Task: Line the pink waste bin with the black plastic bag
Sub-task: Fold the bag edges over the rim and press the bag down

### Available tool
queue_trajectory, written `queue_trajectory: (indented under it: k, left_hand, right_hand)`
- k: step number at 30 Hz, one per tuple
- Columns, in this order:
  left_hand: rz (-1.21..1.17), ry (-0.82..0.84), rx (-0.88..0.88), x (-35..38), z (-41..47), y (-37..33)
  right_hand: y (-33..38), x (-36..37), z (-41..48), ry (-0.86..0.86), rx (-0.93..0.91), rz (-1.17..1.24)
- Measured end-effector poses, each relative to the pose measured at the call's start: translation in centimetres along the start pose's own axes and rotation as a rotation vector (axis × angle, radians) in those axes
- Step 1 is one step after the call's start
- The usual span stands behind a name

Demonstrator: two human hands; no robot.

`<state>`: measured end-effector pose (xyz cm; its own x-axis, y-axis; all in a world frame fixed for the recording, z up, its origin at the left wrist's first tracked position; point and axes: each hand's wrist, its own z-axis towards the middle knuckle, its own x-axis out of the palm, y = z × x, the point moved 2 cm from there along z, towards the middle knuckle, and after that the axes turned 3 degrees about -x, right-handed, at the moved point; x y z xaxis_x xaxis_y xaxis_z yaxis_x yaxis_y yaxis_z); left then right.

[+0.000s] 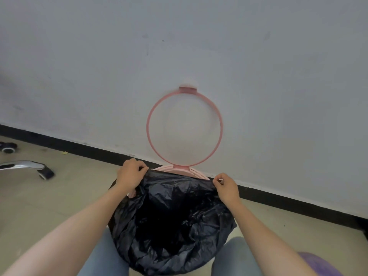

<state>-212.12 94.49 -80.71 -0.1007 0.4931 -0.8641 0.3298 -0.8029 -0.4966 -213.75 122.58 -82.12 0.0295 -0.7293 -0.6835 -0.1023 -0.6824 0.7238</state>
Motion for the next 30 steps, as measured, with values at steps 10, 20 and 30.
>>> queue_trajectory:
  k: [10, 20, 30]
  left_hand:
    - [-0.144, -0.032, -0.010, 4.8, 4.3, 0.1]
    - [-0.320, 0.084, -0.318, 4.9, 6.4, 2.3]
    - [0.243, 0.038, -0.059, 3.2, -7.4, 1.1]
  right_hand:
    - [-2.7, 3.0, 3.9, 0.008, 0.033, -0.120]
    - [-3.3, 2.8, 5.8, 0.171, 0.274, 0.236]
    - [-3.3, 1.1, -5.3, 0.169, -0.090, -0.061]
